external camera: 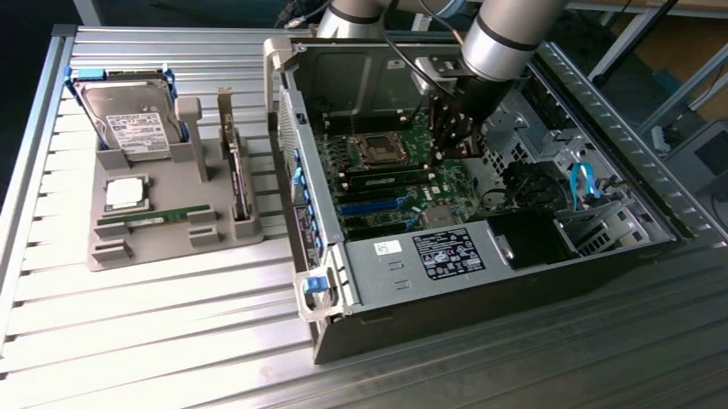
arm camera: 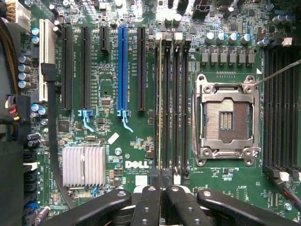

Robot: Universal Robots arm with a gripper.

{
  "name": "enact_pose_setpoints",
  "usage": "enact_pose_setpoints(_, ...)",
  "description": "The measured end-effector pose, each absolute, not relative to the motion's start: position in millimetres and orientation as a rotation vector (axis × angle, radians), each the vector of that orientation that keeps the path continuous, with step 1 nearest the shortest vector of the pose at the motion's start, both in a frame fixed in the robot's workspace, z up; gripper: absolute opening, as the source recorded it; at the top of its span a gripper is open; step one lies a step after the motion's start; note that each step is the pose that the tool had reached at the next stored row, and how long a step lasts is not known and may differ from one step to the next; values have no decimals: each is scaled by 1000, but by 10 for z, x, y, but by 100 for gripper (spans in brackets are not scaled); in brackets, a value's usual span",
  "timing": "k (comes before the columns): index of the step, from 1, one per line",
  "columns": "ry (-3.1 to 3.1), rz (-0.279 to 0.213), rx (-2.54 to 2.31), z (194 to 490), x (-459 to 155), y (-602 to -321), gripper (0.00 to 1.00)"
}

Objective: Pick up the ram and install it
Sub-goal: 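Press down the ram until it locks into place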

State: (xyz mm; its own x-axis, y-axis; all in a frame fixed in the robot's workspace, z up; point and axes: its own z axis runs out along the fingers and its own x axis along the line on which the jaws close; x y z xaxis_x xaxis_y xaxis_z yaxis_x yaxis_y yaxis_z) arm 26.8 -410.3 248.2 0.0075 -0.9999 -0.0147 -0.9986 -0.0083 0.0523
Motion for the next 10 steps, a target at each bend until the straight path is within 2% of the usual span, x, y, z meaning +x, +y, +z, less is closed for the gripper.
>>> enact_pose_setpoints(10, -2194, -67, 2215, 2483, 249, -4055, 10)
